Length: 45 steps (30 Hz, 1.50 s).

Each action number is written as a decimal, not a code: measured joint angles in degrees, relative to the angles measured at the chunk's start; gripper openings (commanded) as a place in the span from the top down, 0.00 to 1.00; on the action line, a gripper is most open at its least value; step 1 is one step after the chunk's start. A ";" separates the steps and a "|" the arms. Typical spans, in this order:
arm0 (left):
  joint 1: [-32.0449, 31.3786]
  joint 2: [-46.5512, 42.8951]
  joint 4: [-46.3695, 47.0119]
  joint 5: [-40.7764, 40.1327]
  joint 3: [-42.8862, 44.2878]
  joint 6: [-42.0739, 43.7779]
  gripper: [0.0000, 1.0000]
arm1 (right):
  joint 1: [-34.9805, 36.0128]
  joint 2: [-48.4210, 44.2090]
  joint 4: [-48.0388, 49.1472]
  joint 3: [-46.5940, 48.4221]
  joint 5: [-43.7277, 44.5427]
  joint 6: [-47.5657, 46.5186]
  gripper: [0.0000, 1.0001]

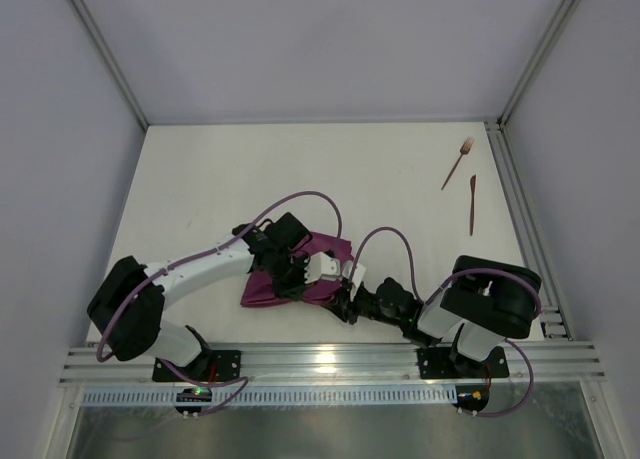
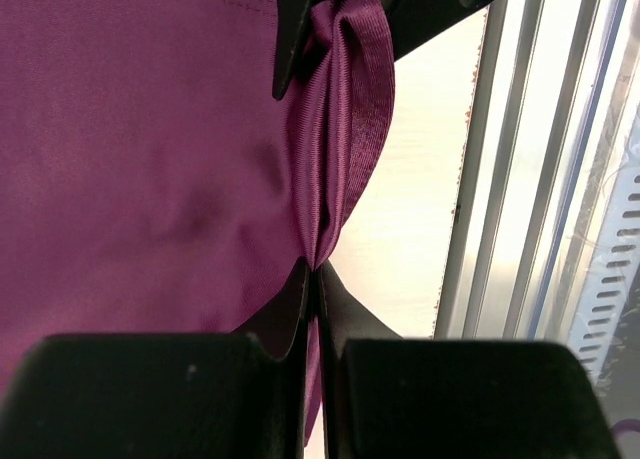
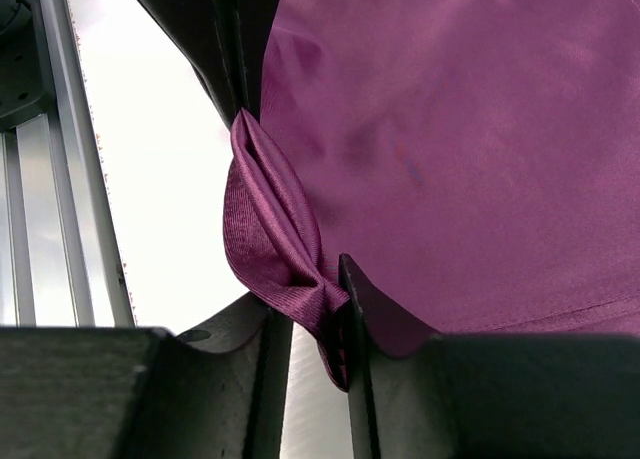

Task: Fold the napkin into a case and place the utensils inside
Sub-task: Pick up the lower triangle-folded napkin from the center of the board.

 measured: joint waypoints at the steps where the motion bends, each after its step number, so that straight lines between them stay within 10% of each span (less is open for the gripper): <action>1: 0.07 0.00 0.00 0.00 0.02 0.00 1.00 | 0.00 -0.07 -0.02 0.00 -0.02 0.07 0.76; 9: 0.90 0.15 0.02 -0.07 0.02 -0.02 0.87 | -0.17 0.35 0.02 0.33 -1.11 2.12 0.97; 16: 0.94 0.66 0.11 -0.26 0.04 -0.13 0.43 | -1.66 0.48 0.04 1.01 -1.90 4.90 0.97; 22: 0.98 0.52 -0.46 0.42 0.39 -0.28 0.26 | -4.79 0.61 0.07 1.44 -2.84 10.29 0.97; 45: 0.98 -6.56 19.10 -30.08 -14.58 -6.03 0.65 | -10.43 0.55 0.24 2.43 -5.03 22.60 0.97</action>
